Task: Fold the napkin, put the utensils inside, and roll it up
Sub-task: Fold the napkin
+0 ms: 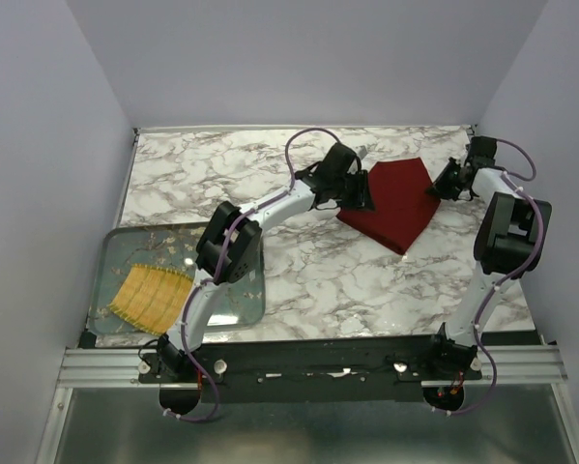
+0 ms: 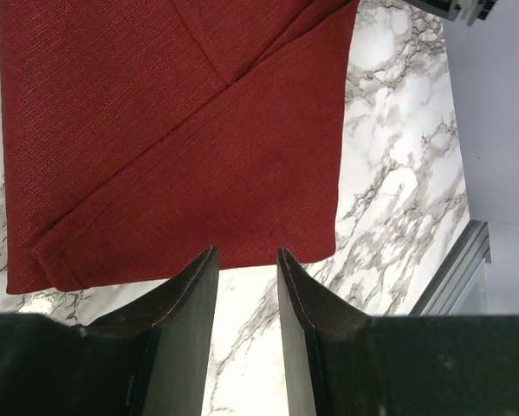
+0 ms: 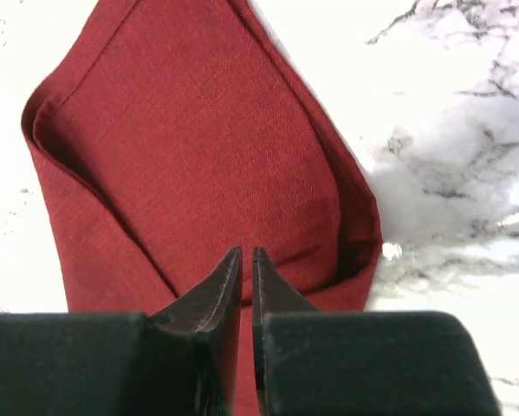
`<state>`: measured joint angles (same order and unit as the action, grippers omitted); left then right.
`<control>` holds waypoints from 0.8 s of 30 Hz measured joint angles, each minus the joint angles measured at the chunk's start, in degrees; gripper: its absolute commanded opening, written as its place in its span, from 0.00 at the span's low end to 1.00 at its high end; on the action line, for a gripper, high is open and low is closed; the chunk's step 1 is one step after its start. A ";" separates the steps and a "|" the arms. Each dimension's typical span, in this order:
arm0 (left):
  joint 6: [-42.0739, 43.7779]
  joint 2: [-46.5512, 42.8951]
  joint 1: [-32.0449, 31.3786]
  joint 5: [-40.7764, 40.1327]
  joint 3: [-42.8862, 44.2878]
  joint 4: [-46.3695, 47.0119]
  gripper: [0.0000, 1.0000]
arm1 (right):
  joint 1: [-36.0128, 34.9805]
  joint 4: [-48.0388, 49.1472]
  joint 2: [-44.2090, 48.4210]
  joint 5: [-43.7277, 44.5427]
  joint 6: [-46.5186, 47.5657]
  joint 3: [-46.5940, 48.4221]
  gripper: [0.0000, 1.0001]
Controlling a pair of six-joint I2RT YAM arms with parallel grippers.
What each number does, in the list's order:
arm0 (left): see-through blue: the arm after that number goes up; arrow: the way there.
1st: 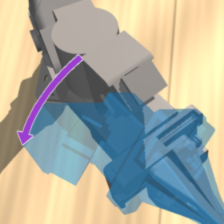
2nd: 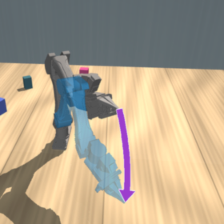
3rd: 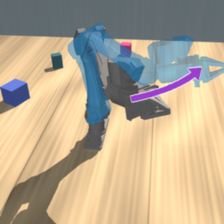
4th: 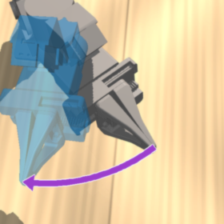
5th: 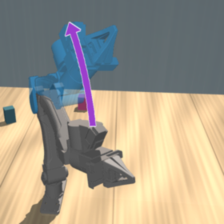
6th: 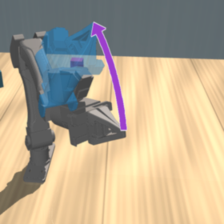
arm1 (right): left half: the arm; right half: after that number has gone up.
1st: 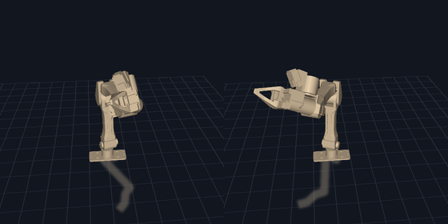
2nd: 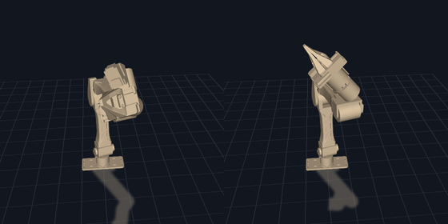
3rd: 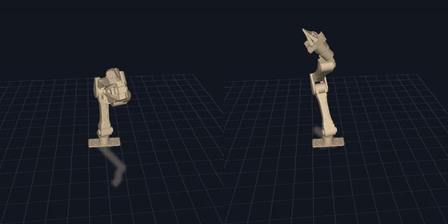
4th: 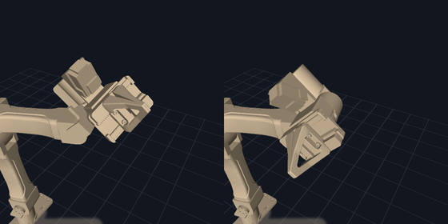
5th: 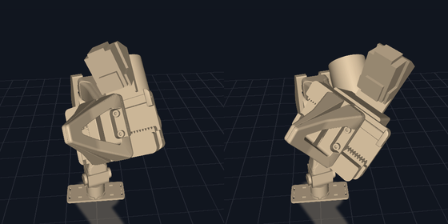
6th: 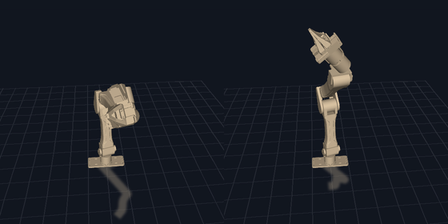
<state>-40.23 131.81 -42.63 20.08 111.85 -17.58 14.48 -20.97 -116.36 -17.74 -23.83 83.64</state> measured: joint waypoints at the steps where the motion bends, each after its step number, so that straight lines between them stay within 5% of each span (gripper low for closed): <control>1: 0.00 0.00 0.04 0.02 -0.24 0.17 0.42 | 0.00 -0.39 0.20 0.02 0.26 0.00 0.25; 6: -0.13 -1.16 0.35 0.04 -4.11 0.72 0.44 | -2.25 -4.74 7.65 3.08 3.91 -2.14 0.47; 9: -0.55 -5.46 0.85 -0.13 -11.23 1.66 0.45 | -9.09 -7.48 15.69 8.41 7.37 -3.67 0.51; 17: -5.29 -29.49 6.73 -2.58 -34.93 7.78 0.48 | -34.80 -9.03 28.41 24.46 20.96 -13.84 0.53; 24: -8.28 -40.81 9.75 -2.40 -43.06 12.90 0.48 | -38.05 -14.16 29.05 28.79 29.51 -17.49 0.52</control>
<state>-48.51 91.00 -32.88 17.67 68.79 -4.69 -23.57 -35.14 -87.31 11.05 5.67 66.15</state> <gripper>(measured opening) 0.482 0.524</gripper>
